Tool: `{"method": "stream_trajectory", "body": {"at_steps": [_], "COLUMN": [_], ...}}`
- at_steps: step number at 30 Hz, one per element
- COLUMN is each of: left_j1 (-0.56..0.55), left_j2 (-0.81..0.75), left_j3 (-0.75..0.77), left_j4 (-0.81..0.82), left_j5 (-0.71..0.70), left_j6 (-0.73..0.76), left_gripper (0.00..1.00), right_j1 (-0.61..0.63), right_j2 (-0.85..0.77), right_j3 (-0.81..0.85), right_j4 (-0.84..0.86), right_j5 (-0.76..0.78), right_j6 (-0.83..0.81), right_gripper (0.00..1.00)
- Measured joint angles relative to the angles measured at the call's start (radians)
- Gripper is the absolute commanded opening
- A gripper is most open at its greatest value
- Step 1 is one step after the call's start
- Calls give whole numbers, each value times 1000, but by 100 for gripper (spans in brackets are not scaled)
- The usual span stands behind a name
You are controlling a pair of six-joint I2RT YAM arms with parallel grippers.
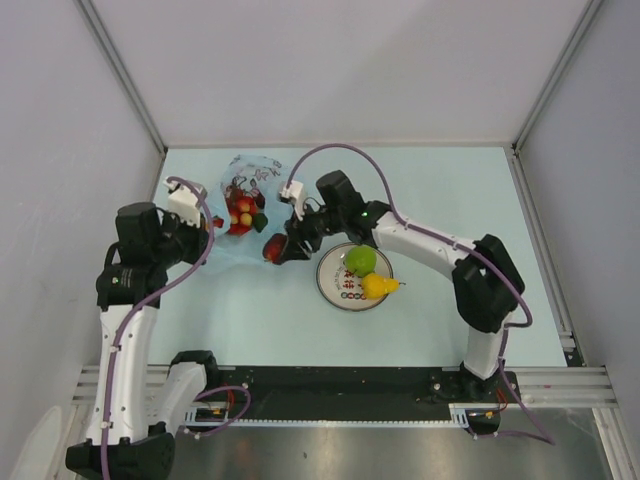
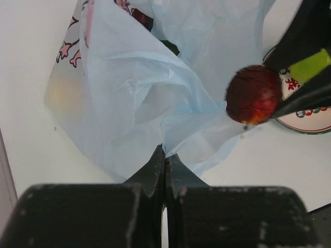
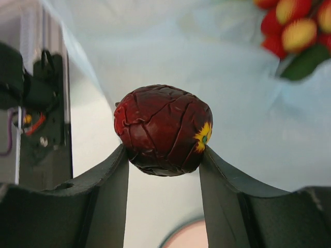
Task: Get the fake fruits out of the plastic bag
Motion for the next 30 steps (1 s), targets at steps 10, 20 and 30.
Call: {"method": "stream_trajectory", "body": {"at_steps": [10, 20, 30], "left_j1": [0, 0, 1], "left_j2": [64, 63, 51], "left_j3": [0, 0, 0], "left_j4": [50, 58, 58], "left_j5": [4, 8, 8], "left_j6": [-23, -34, -37], "left_gripper": [0, 0, 0], "right_j1": [-219, -561, -576], "right_j2": [-330, -403, -247], "right_j3": [-169, -195, -218], "right_j4": [-274, -569, -686], "right_j5": [46, 92, 95], "right_j6": [-195, -476, -587], "right_gripper": [33, 33, 34]}}
